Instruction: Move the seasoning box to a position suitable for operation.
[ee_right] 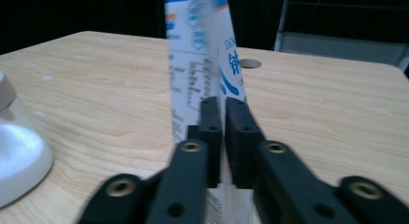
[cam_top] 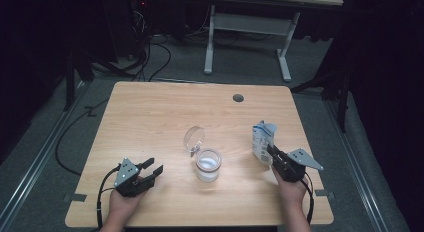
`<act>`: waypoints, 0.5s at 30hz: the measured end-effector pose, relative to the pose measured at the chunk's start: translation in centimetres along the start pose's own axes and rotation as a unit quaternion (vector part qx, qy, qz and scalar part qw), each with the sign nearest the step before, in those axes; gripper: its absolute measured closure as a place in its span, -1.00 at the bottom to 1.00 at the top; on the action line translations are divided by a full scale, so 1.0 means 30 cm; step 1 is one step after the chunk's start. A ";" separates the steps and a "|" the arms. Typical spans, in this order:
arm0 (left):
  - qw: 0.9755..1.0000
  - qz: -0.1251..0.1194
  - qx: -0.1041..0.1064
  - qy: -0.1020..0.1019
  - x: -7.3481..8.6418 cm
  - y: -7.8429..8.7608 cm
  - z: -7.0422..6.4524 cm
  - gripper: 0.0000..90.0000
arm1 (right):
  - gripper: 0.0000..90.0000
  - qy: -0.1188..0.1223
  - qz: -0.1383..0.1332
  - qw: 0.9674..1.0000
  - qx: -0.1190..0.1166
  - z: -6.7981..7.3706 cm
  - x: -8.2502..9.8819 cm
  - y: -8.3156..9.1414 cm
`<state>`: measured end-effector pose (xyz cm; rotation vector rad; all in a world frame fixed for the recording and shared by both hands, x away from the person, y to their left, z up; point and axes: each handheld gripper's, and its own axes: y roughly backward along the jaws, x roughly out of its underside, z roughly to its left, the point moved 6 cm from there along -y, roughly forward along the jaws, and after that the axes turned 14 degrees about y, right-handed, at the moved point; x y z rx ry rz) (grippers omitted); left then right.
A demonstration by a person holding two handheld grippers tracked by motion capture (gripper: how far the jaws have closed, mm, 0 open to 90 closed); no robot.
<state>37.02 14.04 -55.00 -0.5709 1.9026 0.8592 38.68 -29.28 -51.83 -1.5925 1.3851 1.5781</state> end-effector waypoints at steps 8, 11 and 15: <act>1.000 -0.001 0.001 0.000 0.000 0.001 0.000 0.16 | 1.00 -0.004 0.004 1.000 0.012 -0.018 0.040 0.052; 1.000 0.000 0.001 -0.002 0.000 0.002 0.000 0.16 | 1.00 -0.012 0.005 1.000 0.015 -0.025 0.047 0.067; 1.000 0.000 0.001 -0.002 0.000 0.002 0.000 0.16 | 1.00 0.003 0.006 1.000 0.019 -0.016 0.042 0.056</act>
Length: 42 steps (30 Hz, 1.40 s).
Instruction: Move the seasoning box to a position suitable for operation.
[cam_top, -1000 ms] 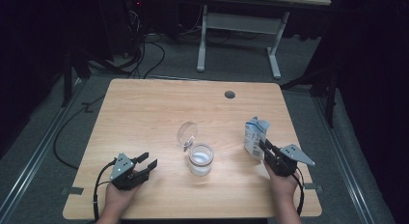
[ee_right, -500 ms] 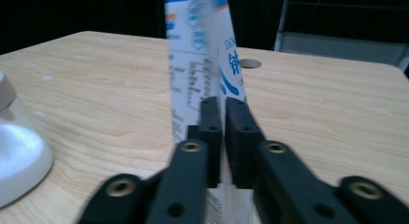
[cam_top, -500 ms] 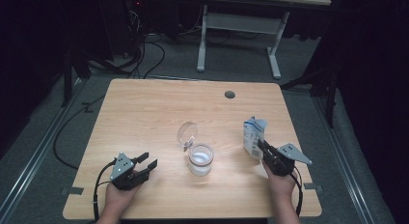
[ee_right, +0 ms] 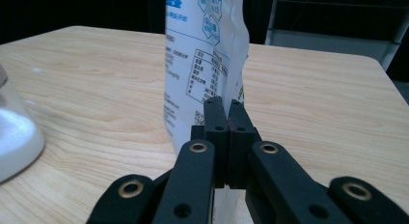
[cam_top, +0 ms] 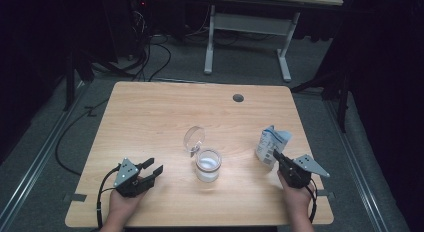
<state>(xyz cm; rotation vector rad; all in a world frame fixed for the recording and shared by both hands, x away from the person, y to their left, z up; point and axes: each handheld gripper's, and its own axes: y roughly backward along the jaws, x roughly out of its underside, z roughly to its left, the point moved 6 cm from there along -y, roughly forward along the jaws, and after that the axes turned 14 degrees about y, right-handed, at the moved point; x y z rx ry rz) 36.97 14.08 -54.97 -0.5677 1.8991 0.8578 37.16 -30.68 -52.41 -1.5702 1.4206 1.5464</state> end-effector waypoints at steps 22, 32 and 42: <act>1.000 0.000 0.002 0.000 0.000 0.001 -0.001 0.16 | 0.49 -0.013 0.020 1.000 -0.009 0.030 -0.022 -0.058; 1.000 -0.001 0.002 0.000 0.000 0.000 -0.001 0.16 | 0.34 -0.019 0.019 1.000 -0.008 0.031 -0.026 -0.061; 1.000 -0.002 0.002 0.000 -0.001 0.001 -0.001 0.17 | 0.14 -0.025 0.021 0.999 0.004 0.022 -0.026 -0.053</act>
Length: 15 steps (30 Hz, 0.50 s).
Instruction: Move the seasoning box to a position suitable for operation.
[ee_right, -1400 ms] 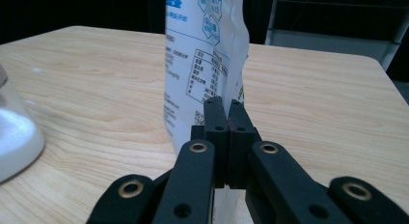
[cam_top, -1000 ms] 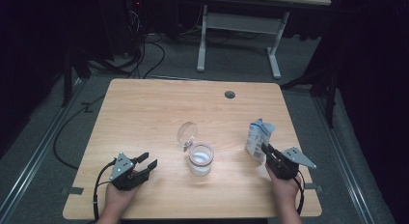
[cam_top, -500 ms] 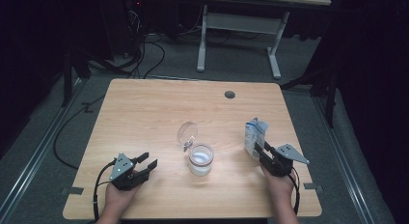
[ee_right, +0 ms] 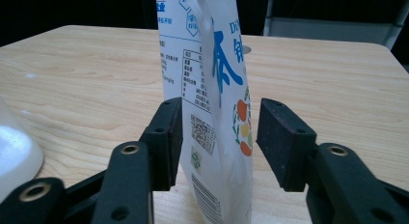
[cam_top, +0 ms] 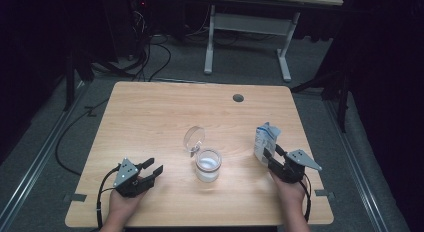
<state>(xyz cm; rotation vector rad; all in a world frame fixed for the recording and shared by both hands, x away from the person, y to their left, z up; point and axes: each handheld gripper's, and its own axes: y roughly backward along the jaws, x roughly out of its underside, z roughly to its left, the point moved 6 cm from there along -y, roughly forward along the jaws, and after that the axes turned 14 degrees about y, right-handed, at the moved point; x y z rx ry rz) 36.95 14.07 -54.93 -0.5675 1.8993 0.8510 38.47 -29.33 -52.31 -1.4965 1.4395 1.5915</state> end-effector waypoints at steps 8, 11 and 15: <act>1.000 0.001 0.000 0.000 0.000 -0.001 0.000 0.17 | 0.01 0.005 0.009 1.000 0.008 0.008 0.010 0.034; 1.000 0.002 -0.001 -0.001 0.001 -0.002 -0.001 0.17 | -0.01 0.003 0.010 1.000 0.007 0.012 0.014 0.057; 1.000 0.002 -0.004 -0.006 0.002 -0.004 -0.005 0.17 | -0.02 0.001 0.015 1.000 0.002 0.025 0.019 0.082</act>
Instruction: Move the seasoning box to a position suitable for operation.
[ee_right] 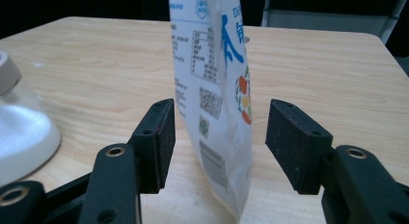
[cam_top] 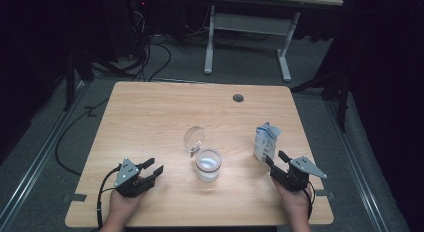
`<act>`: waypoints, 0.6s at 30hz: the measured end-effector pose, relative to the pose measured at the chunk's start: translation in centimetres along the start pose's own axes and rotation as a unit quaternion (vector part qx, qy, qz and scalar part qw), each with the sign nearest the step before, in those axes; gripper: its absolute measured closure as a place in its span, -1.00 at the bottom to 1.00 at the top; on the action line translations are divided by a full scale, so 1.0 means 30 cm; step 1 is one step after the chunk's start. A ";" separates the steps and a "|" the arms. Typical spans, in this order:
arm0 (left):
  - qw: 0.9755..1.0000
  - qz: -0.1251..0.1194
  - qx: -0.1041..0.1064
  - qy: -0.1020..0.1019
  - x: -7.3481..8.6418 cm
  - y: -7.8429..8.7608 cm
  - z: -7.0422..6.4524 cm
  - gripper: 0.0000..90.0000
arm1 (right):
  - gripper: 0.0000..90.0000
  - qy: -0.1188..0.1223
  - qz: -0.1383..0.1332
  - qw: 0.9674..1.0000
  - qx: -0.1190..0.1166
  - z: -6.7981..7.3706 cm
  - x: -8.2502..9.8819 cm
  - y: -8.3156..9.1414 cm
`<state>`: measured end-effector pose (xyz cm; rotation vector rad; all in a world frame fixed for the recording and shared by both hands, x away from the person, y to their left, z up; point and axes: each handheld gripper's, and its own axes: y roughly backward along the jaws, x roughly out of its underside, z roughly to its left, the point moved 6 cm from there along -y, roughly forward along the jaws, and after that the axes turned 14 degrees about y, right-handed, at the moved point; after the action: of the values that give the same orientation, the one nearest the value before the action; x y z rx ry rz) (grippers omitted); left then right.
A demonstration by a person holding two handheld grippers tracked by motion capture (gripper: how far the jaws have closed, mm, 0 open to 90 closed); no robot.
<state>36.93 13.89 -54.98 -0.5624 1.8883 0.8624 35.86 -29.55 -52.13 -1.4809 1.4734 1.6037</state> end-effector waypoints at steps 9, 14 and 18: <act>1.000 0.006 -0.003 -0.010 0.003 -0.003 -0.004 0.17 | 0.02 0.019 0.024 0.999 0.013 0.056 0.028 0.048; 1.000 0.006 -0.002 -0.012 0.003 -0.003 -0.006 0.18 | 0.03 0.018 0.030 0.999 0.015 0.075 0.046 0.059; 1.000 0.006 -0.002 -0.011 0.002 -0.003 -0.006 0.18 | 0.03 0.021 0.028 0.999 0.017 0.086 0.043 0.070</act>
<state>36.85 13.70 -55.02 -0.5419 1.8717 0.8768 32.67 -28.18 -52.99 -1.4746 1.5705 1.5824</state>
